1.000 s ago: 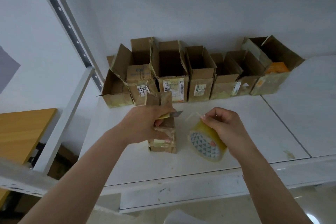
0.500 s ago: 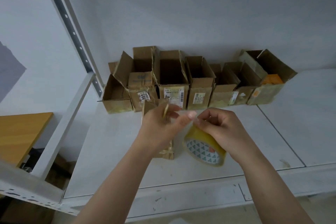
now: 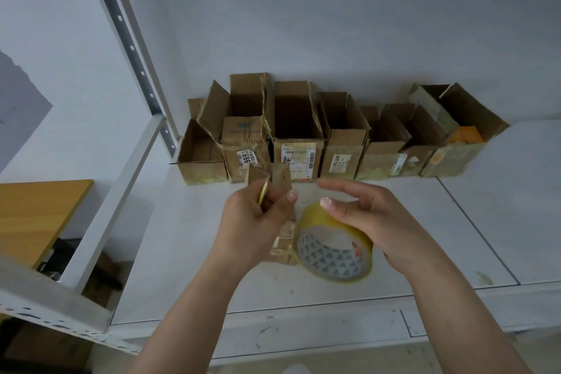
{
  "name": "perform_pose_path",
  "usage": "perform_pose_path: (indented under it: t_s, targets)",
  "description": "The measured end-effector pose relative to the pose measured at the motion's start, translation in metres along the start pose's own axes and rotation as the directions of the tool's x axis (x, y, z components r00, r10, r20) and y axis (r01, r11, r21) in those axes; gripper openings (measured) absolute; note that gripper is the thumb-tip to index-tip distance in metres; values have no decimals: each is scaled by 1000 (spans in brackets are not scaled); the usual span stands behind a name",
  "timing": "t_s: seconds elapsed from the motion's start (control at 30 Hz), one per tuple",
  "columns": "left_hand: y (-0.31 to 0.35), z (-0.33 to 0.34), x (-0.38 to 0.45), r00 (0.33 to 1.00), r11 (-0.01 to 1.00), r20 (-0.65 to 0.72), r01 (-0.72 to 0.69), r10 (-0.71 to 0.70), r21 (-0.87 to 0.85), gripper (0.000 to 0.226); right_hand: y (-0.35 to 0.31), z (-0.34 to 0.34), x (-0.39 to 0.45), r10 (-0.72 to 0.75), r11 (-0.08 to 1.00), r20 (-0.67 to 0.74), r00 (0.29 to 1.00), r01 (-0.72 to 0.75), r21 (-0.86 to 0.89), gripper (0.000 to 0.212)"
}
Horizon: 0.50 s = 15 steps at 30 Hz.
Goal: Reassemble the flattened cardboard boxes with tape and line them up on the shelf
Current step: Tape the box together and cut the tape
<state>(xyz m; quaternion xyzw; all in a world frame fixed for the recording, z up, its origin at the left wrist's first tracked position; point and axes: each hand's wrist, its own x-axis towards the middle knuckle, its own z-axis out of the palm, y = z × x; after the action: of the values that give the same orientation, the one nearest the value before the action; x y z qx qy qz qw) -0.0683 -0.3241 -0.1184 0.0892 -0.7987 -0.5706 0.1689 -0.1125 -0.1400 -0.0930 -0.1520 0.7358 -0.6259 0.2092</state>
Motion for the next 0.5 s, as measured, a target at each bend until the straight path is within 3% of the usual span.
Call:
perform_pose_path:
  t_s: [0.23,0.33,0.5]
  targets:
    - [-3,-18,2,985,998,-158,-63,64,15,33,-12,-10,15,-14,991,18,1000,17,-133,53]
    - [-17,-45,7,972,997,-234,-15,32,75,34,-6,-20,18,-24,965,-131,991,-11,-264,47]
    - [-50,-54,6,961,986,-253,139,-111,94,39,16,-13,33,-26,874,-207,978,-78,-480,30]
